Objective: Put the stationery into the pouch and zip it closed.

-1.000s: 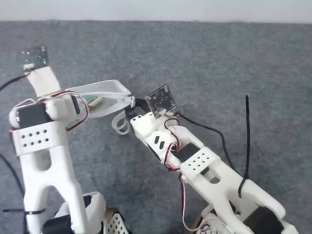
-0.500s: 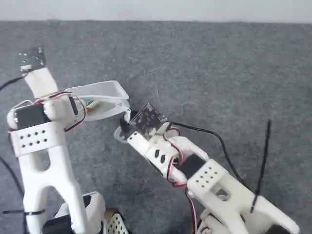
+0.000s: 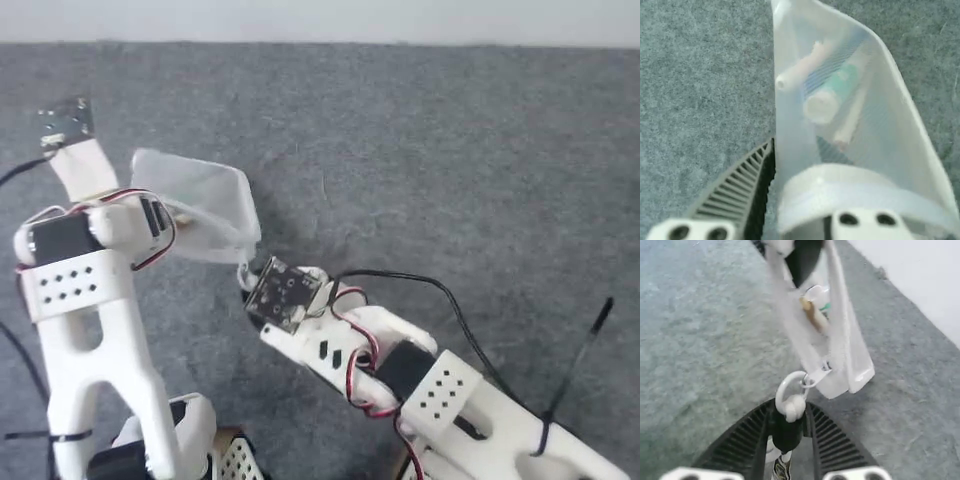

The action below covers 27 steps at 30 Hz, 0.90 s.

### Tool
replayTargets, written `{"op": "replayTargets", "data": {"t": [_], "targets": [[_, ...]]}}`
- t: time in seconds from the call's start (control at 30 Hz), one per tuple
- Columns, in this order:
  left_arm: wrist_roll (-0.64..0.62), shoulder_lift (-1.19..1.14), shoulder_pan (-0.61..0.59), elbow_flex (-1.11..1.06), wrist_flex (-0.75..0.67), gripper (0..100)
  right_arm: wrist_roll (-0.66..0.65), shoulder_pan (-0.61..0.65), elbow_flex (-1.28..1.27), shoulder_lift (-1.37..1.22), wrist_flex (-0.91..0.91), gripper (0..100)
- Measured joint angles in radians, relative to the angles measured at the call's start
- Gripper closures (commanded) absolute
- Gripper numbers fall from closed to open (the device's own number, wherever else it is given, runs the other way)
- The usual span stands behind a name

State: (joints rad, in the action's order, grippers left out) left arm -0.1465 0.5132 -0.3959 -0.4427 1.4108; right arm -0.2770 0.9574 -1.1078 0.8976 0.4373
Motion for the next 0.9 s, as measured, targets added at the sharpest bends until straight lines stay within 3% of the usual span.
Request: {"op": "replayTargets", "data": {"t": [0.2,0.53,0.7,0.9], "targets": [[0.0,0.002,0.04,0.0,0.0,78,0.0,0.071,-0.002,0.044,0.072,99.2],[0.031,0.187,0.292,-0.041,0.002,77,0.0,0.204,-0.006,0.152,0.187,99.2],[0.095,0.325,0.446,-0.114,0.002,77,0.0,0.215,-0.026,0.203,0.196,99.2],[0.135,0.399,0.489,-0.13,0.006,78,0.0,0.215,-0.04,0.264,0.196,99.2]]}}
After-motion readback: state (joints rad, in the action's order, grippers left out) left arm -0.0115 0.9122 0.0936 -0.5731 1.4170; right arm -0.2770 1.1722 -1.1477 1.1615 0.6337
